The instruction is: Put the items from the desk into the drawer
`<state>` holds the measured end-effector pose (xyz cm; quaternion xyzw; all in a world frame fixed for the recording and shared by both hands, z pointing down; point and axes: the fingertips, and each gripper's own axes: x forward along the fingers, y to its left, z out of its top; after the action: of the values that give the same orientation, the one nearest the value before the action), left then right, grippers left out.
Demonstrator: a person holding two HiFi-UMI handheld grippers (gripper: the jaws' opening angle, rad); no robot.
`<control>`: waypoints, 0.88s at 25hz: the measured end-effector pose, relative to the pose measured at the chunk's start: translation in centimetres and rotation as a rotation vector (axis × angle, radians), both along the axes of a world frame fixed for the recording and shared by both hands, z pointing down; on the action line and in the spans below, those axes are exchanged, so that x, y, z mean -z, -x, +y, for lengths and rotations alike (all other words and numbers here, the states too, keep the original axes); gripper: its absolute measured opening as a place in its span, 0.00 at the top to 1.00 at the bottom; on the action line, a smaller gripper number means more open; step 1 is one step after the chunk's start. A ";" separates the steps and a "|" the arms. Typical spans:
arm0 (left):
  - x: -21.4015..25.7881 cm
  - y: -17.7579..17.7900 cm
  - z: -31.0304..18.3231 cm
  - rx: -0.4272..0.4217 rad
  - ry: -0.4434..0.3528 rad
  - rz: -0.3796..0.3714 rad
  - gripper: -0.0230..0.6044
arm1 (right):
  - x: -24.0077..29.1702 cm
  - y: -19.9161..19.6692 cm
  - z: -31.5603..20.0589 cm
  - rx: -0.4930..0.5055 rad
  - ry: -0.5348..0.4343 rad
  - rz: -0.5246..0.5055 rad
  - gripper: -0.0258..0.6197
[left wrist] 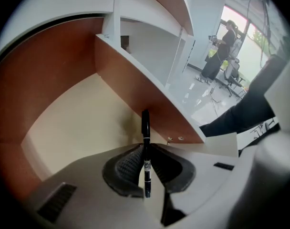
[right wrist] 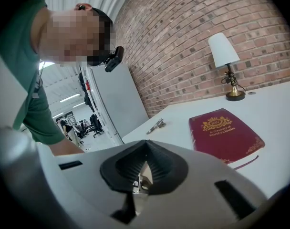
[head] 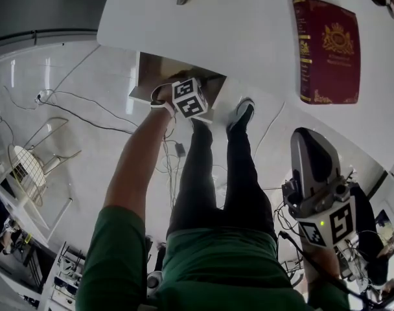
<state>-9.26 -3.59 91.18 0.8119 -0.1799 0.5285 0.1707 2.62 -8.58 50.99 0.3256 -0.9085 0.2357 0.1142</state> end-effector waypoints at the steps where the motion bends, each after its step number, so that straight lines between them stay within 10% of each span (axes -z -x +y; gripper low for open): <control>1: -0.2 -0.1 -0.2 -0.004 -0.001 -0.004 0.90 | -0.2 -0.1 0.0 0.000 0.002 0.001 0.96; 22: -4.7 -0.7 -0.5 -0.060 0.071 -0.072 0.78 | -3.8 -0.7 0.0 -0.003 0.038 0.037 0.96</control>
<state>-8.59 -4.08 95.86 0.7907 -0.1425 0.5685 0.1768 3.33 -8.59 54.77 0.3292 -0.9011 0.2469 0.1369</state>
